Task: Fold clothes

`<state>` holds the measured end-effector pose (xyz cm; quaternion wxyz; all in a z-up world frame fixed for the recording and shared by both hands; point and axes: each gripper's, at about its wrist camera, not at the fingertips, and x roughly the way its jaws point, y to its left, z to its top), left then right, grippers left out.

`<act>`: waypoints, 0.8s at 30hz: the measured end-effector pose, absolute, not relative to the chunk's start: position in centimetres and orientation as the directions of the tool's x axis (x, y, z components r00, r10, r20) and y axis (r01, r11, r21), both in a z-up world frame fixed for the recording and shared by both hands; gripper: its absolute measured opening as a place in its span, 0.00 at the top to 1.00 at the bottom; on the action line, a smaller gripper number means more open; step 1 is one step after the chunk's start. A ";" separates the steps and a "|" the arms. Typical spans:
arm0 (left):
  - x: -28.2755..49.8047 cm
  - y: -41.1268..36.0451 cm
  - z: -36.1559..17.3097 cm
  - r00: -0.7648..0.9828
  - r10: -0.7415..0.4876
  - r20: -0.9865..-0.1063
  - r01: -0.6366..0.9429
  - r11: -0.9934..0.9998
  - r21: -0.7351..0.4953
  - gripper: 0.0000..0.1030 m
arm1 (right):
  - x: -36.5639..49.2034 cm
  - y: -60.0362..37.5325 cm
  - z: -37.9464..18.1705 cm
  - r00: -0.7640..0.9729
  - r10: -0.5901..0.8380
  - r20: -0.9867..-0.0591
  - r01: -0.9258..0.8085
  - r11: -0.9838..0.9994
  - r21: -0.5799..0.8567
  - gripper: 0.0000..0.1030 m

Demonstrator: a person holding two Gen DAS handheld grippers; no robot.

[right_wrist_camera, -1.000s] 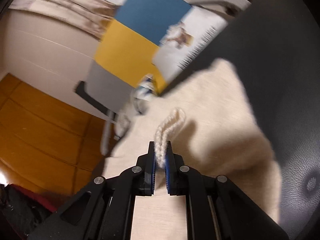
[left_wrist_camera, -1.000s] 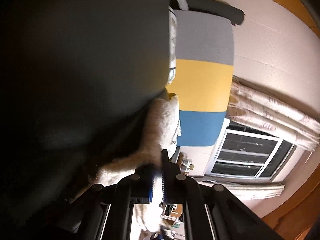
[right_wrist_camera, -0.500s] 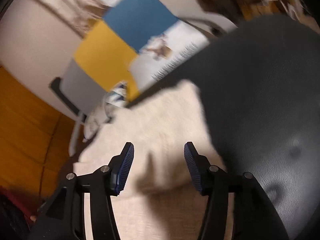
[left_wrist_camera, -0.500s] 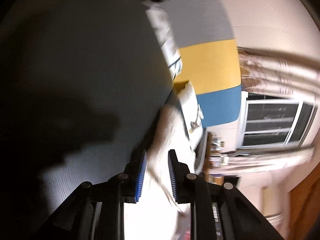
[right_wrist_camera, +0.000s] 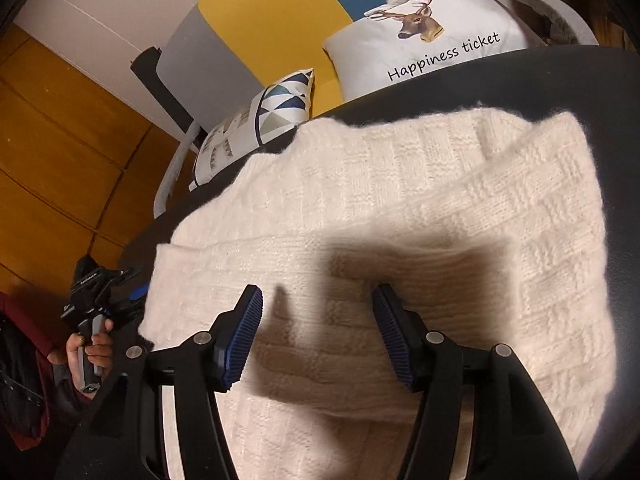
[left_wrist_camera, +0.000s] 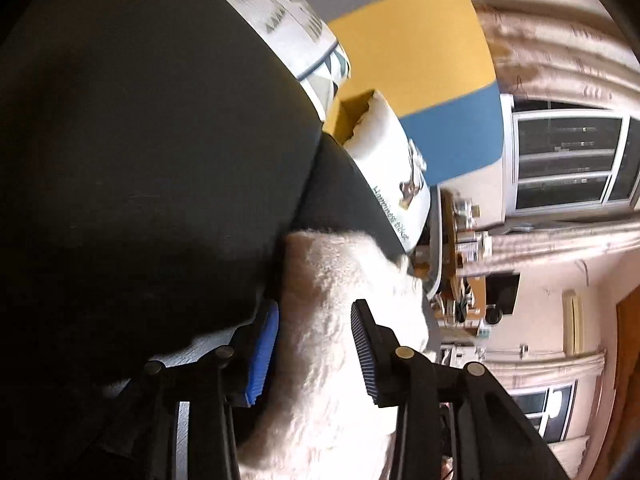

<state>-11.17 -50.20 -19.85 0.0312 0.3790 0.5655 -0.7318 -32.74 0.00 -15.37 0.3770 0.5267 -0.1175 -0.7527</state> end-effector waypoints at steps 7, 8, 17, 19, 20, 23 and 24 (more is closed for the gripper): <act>-13.5 -49.8 -20.2 -0.701 0.391 -0.596 0.461 -0.389 -0.797 0.67 | -32.8 -0.1 -15.2 -0.158 -0.676 -0.720 0.464 -0.694 0.550 0.45; -13.8 -49.5 -19.7 -0.707 0.381 -0.595 0.447 -0.411 -0.795 0.78 | -32.8 0.0 -15.2 -0.160 -0.674 -0.721 0.462 -0.697 0.549 0.46; -15.4 -44.9 -14.6 -0.660 0.090 -0.746 0.391 -0.807 -0.443 0.90 | -32.6 2.1 -15.8 -0.171 -0.697 -0.697 0.404 -0.694 0.595 0.53; -15.7 -45.2 -15.3 -0.639 0.123 -0.760 0.395 -0.795 -0.461 0.88 | -32.3 1.6 -15.4 -0.176 -0.682 -0.710 0.425 -0.703 0.571 0.51; -15.8 -45.6 -15.6 -0.638 0.165 -0.752 0.394 -0.769 -0.504 0.85 | -32.2 1.3 -15.2 -0.179 -0.671 -0.720 0.435 -0.710 0.553 0.51; -15.3 -47.3 -16.0 -0.669 0.258 -0.697 0.401 -0.664 -0.630 0.80 | -31.7 0.3 -14.2 -0.199 -0.632 -0.749 0.478 -0.729 0.489 0.51; -15.1 -47.7 -16.2 -0.668 0.271 -0.693 0.405 -0.648 -0.645 0.79 | -31.6 0.0 -13.7 -0.206 -0.628 -0.750 0.493 -0.729 0.475 0.51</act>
